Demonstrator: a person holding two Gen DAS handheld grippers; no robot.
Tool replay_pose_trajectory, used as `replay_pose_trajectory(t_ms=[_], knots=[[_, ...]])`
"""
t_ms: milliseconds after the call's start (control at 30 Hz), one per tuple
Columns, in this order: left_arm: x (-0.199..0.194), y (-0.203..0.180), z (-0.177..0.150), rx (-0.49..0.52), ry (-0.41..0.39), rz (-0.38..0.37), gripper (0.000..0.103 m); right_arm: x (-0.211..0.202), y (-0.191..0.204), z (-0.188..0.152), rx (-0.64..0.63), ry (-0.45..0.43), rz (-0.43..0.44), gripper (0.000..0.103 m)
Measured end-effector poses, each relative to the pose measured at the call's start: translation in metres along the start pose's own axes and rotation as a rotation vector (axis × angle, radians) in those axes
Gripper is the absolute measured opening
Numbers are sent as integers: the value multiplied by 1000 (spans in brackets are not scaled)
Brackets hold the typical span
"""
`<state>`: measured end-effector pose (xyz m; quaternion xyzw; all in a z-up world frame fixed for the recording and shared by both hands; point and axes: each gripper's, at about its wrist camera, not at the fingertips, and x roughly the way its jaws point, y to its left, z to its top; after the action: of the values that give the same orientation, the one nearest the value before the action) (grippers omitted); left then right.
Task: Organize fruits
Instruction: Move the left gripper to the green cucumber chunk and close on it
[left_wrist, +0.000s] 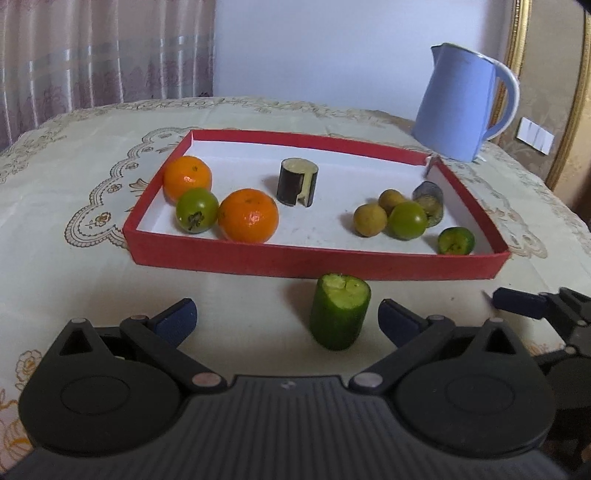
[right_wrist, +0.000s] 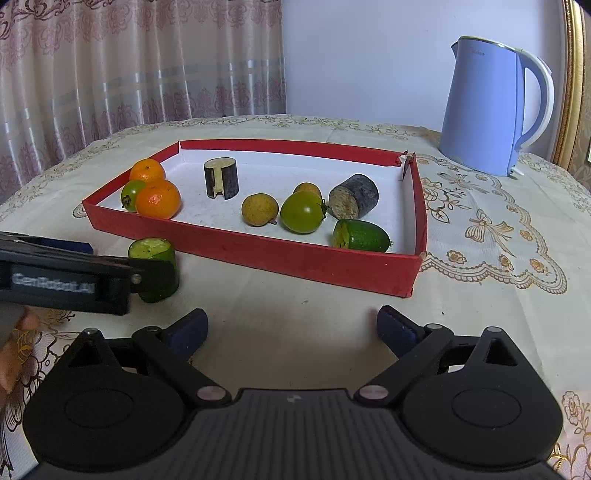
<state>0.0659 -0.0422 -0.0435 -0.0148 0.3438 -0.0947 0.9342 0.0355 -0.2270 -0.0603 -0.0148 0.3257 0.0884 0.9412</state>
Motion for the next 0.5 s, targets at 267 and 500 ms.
replay_pose_trajectory(t_ms=[267, 500], knots=[[7, -8, -5, 37, -20, 77, 103, 0, 0, 0, 0, 0, 1, 99], [6, -12, -6, 58, -37, 72, 93, 1, 0, 0, 0, 0, 0, 100]])
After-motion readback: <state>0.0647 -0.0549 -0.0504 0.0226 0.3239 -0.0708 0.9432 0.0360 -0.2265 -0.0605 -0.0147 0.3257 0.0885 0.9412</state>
